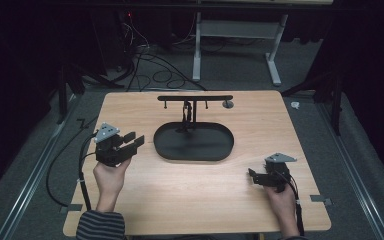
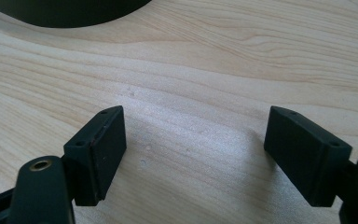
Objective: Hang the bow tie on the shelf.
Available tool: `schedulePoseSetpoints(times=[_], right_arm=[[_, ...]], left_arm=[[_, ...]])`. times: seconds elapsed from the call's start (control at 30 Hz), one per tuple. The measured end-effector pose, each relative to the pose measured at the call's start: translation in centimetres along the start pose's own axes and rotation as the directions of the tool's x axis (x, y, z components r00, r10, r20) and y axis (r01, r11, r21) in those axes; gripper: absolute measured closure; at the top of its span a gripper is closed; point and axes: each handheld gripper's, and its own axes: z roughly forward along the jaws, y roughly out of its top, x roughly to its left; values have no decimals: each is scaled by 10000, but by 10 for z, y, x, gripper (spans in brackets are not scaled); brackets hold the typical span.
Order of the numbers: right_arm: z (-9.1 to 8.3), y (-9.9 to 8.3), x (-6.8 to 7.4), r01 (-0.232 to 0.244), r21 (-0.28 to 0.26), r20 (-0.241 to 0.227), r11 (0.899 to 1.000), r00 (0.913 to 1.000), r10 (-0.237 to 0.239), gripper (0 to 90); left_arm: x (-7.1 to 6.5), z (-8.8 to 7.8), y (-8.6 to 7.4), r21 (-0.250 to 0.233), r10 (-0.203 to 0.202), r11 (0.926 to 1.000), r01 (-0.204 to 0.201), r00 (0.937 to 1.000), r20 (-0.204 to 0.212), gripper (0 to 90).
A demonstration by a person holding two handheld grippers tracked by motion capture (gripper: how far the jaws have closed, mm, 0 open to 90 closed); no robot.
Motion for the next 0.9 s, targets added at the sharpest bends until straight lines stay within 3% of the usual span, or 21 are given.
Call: schedulePoseSetpoints(times=[0.9], right_arm=[[0,0,0,2,1,1,10000,10000,-2,219]], left_arm=[[9,-11,-25,49,-540,9985,541,9983,-213,575]])
